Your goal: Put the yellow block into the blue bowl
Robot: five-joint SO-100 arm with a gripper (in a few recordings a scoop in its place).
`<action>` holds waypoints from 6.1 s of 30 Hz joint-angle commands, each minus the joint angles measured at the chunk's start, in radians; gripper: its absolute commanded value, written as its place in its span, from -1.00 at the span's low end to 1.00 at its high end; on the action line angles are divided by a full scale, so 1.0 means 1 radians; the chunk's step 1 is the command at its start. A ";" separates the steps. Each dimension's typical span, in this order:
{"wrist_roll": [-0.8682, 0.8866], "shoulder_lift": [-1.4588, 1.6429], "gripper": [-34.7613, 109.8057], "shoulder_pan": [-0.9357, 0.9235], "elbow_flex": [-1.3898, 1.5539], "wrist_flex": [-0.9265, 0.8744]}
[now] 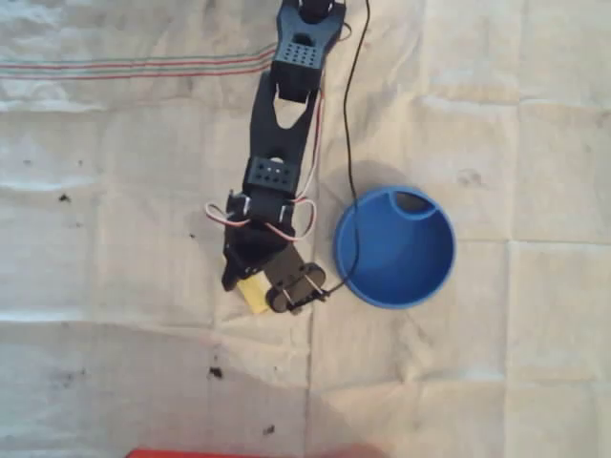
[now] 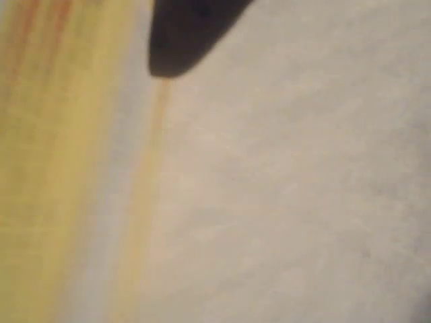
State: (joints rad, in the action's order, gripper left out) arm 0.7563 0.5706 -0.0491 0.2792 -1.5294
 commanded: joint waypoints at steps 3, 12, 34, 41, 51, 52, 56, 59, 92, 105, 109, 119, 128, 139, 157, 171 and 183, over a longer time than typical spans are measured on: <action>0.014 0.008 -0.17 -0.003 -0.080 -0.005; 0.003 -0.003 -0.17 -0.011 -0.078 0.005; 0.000 -0.098 -0.32 -0.074 -0.094 0.011; -0.043 -0.028 -0.47 -0.063 -0.094 0.009; -0.103 0.129 -0.52 -0.063 -0.092 0.011; -0.109 0.153 -0.52 -0.061 -0.092 0.011; -0.123 0.252 -0.52 -0.054 -0.092 0.011; -0.124 0.310 -0.52 -0.020 -0.087 -0.005; -0.150 0.190 -0.52 0.397 -0.091 -0.276; -0.152 0.089 -0.52 0.374 -0.089 -0.290; -0.158 0.066 -0.52 0.365 -0.091 -0.278; -0.166 0.066 -0.52 0.388 -0.092 -0.275; -0.164 0.067 -0.52 0.402 -0.092 -0.212; -0.164 0.067 -0.28 0.403 -0.089 -0.222; -0.176 0.425 -0.54 0.445 -0.077 -0.308; -0.201 0.770 -0.52 0.546 -0.075 -0.310; -0.201 1.032 -0.52 0.548 -0.074 -0.311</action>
State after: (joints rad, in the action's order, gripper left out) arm 0.5614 1.4711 0.4985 0.2608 -1.8346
